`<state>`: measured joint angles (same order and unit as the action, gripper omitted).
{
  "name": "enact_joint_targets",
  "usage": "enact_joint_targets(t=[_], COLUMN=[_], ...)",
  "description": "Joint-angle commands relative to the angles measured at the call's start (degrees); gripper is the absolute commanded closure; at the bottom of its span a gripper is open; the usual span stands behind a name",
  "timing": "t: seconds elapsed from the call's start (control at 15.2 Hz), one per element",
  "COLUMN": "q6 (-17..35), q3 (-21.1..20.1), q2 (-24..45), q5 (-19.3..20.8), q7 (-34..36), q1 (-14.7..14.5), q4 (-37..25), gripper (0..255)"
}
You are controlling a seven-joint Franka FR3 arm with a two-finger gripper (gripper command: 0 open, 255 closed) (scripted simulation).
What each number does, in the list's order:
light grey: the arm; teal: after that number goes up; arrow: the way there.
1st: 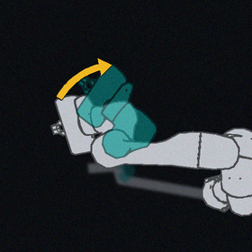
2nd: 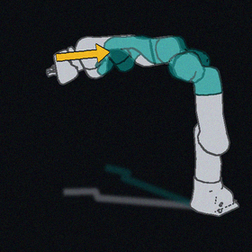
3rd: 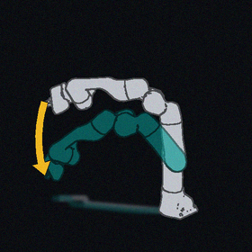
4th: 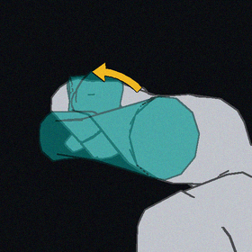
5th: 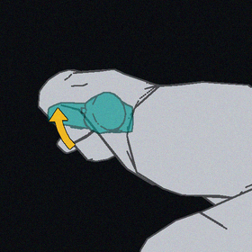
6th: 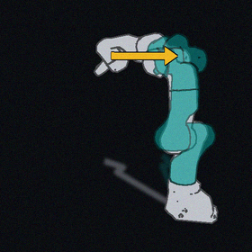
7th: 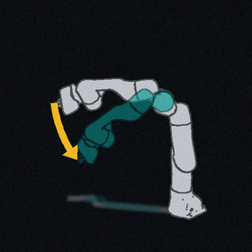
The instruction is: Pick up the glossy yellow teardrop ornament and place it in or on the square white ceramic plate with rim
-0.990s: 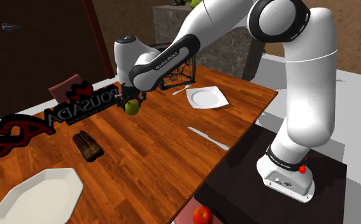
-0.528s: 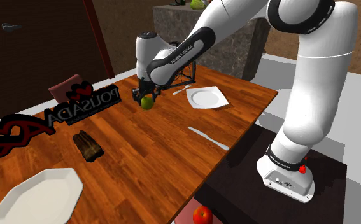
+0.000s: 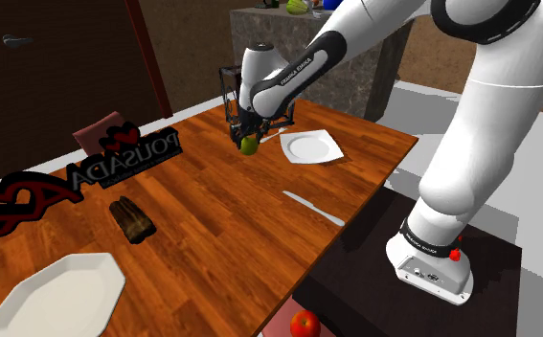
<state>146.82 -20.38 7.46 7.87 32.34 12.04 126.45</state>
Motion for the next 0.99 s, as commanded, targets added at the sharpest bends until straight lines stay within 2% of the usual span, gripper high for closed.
enact_joint_targets(t=[0.0, 0.46, 0.92], q6=[1.00, 2.72, 2.74], q3=[0.59, 4.01, 8.89], q2=[-1.60, -6.18, -8.20], q5=[-2.03, -9.12, -14.68], q7=[-3.98, -18.47, -32.74], q1=[1.88, 7.66, 12.64], q4=[2.26, 8.14, 10.64], gripper=[255, 255, 255])
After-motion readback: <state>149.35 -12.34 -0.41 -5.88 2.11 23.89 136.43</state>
